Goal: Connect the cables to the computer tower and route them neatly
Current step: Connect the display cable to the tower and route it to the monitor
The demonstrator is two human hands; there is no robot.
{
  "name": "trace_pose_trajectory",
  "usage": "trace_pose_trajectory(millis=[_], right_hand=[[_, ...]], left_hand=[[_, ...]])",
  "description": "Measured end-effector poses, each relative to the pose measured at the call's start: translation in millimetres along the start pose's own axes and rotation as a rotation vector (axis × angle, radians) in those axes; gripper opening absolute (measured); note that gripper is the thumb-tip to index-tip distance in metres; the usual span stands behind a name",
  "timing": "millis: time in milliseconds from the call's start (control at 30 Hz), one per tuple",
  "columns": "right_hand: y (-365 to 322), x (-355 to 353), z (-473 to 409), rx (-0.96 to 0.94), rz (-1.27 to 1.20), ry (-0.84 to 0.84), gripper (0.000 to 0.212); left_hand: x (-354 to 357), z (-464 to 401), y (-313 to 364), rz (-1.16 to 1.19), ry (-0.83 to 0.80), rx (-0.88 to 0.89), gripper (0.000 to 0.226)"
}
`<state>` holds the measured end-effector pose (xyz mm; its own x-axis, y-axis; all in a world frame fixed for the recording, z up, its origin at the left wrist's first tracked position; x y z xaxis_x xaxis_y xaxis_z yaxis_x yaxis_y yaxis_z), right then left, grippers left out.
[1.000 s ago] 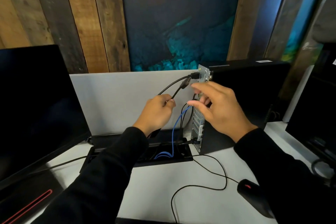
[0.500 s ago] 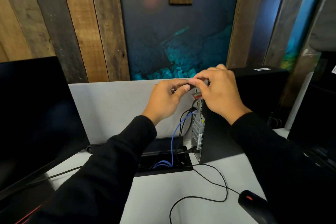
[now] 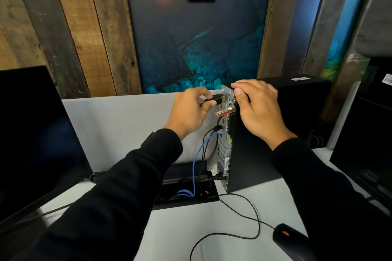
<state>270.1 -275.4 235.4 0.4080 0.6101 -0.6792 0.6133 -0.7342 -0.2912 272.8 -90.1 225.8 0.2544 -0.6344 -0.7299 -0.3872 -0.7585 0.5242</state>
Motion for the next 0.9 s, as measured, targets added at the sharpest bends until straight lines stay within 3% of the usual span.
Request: trace_pose_trajectory(millis=[300,400,533,900], right_hand=[[1,6,3,-0.011,0.013,0.066,0.034],[1,8,4,-0.011,0.017,0.084,0.034],[2,8,4,-0.022,0.030,0.094,0.035],[3,10,7,-0.047,0.026,0.124,0.034]], left_hand=[[-4,3,13,0.042,-0.084,-0.046,0.021],[-8,1,15,0.097,-0.005,-0.074,0.027],[-3,-2,6,0.128,0.047,-0.140,0.013],[2,0,24,-0.131,0.112,0.000,0.016]])
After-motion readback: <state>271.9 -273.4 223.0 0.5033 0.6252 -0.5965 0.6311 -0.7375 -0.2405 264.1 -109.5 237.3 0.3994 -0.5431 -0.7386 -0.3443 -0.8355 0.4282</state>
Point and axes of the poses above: each hand's wrist, its own z-axis away from the middle knuckle, its own x-axis out of the palm, y = z × x, the point moved 6 cm from there along -z, towards the middle knuckle, and after that the axes turned 13 degrees about -y, right-handed, at the moved point
